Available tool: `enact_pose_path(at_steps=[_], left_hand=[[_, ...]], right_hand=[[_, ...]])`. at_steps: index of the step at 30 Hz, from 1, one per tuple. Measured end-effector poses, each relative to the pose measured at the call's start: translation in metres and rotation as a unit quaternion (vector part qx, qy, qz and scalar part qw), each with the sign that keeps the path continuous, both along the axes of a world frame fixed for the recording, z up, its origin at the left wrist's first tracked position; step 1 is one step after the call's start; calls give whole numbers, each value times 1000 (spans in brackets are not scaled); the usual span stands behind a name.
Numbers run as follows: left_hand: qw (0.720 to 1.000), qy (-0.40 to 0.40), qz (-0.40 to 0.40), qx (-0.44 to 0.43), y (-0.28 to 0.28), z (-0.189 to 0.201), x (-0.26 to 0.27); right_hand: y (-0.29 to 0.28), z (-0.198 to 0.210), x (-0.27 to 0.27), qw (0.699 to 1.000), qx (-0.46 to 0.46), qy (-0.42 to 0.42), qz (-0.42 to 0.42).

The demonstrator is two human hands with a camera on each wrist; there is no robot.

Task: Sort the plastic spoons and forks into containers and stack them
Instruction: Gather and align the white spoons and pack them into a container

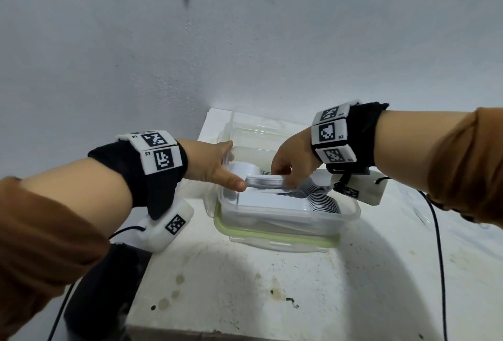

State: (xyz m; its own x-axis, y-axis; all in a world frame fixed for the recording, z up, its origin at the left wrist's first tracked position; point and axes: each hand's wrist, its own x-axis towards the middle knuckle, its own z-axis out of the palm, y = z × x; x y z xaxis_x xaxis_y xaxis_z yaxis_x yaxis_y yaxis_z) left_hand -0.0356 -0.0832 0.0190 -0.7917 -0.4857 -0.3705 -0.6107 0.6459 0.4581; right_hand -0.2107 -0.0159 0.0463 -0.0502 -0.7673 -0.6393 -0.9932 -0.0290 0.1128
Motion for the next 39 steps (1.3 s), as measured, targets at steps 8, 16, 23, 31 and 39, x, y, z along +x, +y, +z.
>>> enact_pose_path(at_steps=[8,16,23,31,39], left_hand=[[999,-19,-8,-24,1,2,-1],[999,-17,11,-38,2,1,-3],[998,-28,40,-43,6,3,-4],[997,-38,48,-51,4,3,-6],[997,-44,38,-60,4,4,-6]], right_hand=[[1,-2,4,1000,19,-8,0],[6,-2,14,995,-14,77,62],[8,1,11,990,-86,94,57],[4,-1,11,988,-78,122,51],[4,1,17,986,-65,143,52]])
